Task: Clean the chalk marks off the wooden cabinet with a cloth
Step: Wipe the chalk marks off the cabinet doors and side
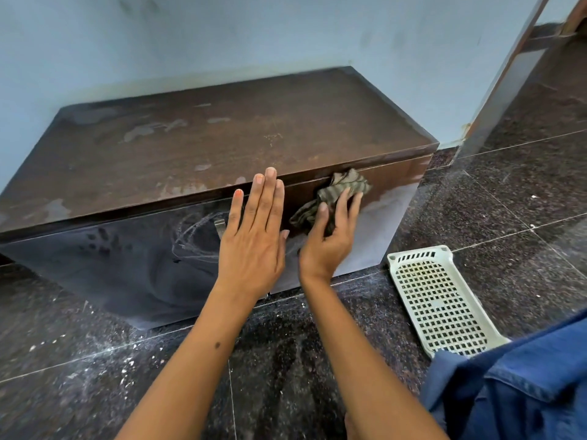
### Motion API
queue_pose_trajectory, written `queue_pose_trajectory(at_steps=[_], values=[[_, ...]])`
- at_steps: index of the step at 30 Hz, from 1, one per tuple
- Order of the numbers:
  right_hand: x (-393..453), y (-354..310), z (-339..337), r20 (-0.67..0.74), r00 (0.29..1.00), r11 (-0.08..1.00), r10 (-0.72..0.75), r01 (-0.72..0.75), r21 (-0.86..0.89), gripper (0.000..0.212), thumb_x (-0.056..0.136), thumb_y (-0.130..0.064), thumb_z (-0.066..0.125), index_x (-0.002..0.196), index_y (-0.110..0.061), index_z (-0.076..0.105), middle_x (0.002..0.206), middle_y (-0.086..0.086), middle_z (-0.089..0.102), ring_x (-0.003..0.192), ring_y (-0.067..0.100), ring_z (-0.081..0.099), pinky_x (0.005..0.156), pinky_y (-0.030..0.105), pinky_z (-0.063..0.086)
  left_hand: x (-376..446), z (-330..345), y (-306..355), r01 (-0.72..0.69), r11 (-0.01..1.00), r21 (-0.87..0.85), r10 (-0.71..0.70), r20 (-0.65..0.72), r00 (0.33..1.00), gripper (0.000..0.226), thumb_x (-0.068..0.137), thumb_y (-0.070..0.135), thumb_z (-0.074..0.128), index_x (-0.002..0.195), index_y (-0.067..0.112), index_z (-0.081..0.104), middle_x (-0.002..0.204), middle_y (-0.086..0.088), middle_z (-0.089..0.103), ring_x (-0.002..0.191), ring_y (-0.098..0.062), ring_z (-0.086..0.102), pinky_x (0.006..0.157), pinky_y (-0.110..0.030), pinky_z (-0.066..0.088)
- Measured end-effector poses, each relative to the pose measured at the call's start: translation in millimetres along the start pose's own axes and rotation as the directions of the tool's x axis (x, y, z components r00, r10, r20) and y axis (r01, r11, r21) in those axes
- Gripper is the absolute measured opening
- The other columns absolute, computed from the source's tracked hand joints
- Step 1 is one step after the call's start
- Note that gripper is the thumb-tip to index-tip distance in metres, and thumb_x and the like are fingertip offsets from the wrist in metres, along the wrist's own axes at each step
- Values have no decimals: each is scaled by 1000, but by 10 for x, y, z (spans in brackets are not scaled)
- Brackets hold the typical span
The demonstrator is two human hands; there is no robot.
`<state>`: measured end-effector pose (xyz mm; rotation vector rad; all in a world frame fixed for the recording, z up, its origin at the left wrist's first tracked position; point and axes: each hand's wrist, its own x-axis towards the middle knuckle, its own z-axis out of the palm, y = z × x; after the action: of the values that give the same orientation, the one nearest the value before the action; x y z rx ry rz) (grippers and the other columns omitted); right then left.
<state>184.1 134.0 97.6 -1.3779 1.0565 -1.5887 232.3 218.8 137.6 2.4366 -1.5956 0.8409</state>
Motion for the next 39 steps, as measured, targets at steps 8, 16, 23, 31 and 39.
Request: queue_pose_trajectory(at_steps=[8, 16, 23, 31, 39], values=[[522, 286, -245, -165, 890, 905, 426, -418, 84, 44, 91, -11, 59, 134, -9, 50, 138, 9, 51, 128, 20, 48, 108, 28, 38, 35, 6, 15, 4, 1000, -2, -4, -7, 1000, 69, 92, 28, 36, 150, 1, 12, 159, -13, 6, 147, -26, 4, 119, -44, 0], [175, 236, -175, -26, 999, 997, 27, -29, -70, 42, 94, -13, 56, 135, -11, 49, 142, 3, 43, 129, 0, 36, 103, 6, 28, 124, -10, 63, 22, 1000, 18, -22, -48, 999, 70, 93, 30, 35, 150, -1, 8, 158, -17, 4, 147, -29, 3, 119, -46, 1], [686, 245, -327, -161, 904, 914, 396, -404, -18, 42, 99, -21, 46, 139, -9, 44, 137, 11, 52, 126, 23, 49, 106, 32, 40, 149, 8, 62, 19, 1000, 10, -19, -24, 1000, 69, 92, 30, 33, 149, -3, 11, 157, -20, 10, 146, -33, 5, 118, -50, 5], [380, 246, -268, -69, 950, 952, 303, -305, -14, 38, 97, -14, 51, 134, -9, 49, 143, 8, 45, 128, 10, 42, 104, 16, 34, 158, 38, 68, 8, 1000, -21, -8, -23, 1000, 70, 93, 29, 33, 149, -5, 8, 156, -23, 8, 146, -36, 5, 118, -51, 7], [689, 135, -353, -100, 973, 974, 206, -214, -70, 40, 98, -13, 47, 138, -9, 44, 144, 0, 38, 127, 2, 31, 103, 4, 24, 178, 44, 91, 14, 1000, -20, -14, -6, 1000, 70, 93, 32, 32, 148, -6, 11, 155, -25, 12, 144, -38, 6, 117, -52, 6]])
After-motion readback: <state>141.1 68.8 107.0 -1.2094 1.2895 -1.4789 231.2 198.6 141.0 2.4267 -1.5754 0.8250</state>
